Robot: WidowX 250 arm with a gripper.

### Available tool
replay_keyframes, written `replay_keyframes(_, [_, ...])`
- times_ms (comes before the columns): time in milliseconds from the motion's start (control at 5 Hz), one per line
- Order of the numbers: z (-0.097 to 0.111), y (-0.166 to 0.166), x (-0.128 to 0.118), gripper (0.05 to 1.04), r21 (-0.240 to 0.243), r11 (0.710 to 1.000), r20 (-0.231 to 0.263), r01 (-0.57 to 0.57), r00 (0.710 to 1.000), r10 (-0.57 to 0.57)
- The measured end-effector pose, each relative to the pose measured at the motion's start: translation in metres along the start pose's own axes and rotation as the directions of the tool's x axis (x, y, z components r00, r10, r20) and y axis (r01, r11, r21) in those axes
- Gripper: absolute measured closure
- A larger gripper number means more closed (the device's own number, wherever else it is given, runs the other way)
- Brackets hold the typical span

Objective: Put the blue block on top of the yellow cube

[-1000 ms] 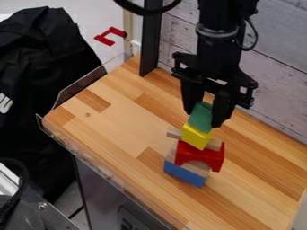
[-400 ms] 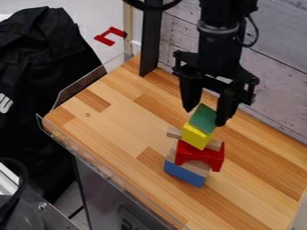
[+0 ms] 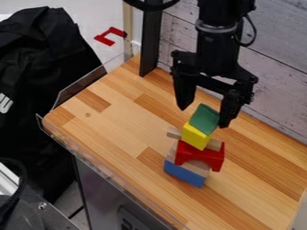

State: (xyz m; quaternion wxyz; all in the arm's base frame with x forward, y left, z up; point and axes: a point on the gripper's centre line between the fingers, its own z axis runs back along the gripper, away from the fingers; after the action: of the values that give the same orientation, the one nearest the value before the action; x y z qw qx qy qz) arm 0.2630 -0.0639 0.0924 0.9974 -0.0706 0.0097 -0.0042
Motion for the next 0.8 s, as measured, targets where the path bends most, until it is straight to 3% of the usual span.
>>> replay_keyframes(200, [0.014, -0.001, -0.003, 0.083, 0.0, 1.0, 0.024, -0.011, 1.0, 0.011])
replay_keyframes(400, [0.039, -0.01, 0.008, 0.083, 0.019, 1.0, 0.098, 0.015, 0.995, -0.017])
replay_keyframes(600, [0.068, -0.042, 0.007, 0.083, 0.056, 0.993, 0.132, 0.105, 0.985, -0.111])
replay_keyframes(800, [0.062, -0.06, 0.001, 0.083, 0.053, 0.988, 0.107, 0.145, 0.983, -0.15])
